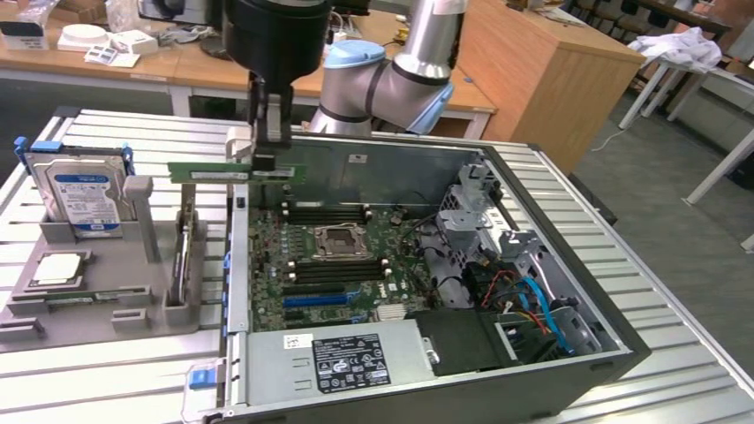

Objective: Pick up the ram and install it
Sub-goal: 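Pick up the ram and move it above insertion slot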

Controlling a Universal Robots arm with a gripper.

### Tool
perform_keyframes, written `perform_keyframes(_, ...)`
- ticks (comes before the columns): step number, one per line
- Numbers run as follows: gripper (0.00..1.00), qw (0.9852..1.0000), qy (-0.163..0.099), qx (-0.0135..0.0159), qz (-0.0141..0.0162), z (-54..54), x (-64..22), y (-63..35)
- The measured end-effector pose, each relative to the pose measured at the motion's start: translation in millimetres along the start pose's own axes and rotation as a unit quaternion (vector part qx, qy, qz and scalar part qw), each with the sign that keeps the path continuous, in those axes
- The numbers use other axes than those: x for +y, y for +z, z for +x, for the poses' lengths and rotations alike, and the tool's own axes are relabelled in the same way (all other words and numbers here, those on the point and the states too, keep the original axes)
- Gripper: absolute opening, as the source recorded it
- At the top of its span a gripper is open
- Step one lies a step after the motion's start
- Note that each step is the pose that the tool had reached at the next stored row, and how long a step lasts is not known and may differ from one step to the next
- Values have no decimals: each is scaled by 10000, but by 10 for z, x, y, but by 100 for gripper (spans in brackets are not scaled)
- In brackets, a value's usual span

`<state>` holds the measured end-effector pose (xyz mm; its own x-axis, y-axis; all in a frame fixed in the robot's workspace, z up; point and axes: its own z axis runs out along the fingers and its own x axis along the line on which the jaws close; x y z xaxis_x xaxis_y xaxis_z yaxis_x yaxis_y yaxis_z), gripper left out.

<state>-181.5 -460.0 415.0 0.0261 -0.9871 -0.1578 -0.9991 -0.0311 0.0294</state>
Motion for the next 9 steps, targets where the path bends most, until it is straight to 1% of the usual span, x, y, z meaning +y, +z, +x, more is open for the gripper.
perform_keyframes(9,11,10000,0,0,-1,7,-168,-6)
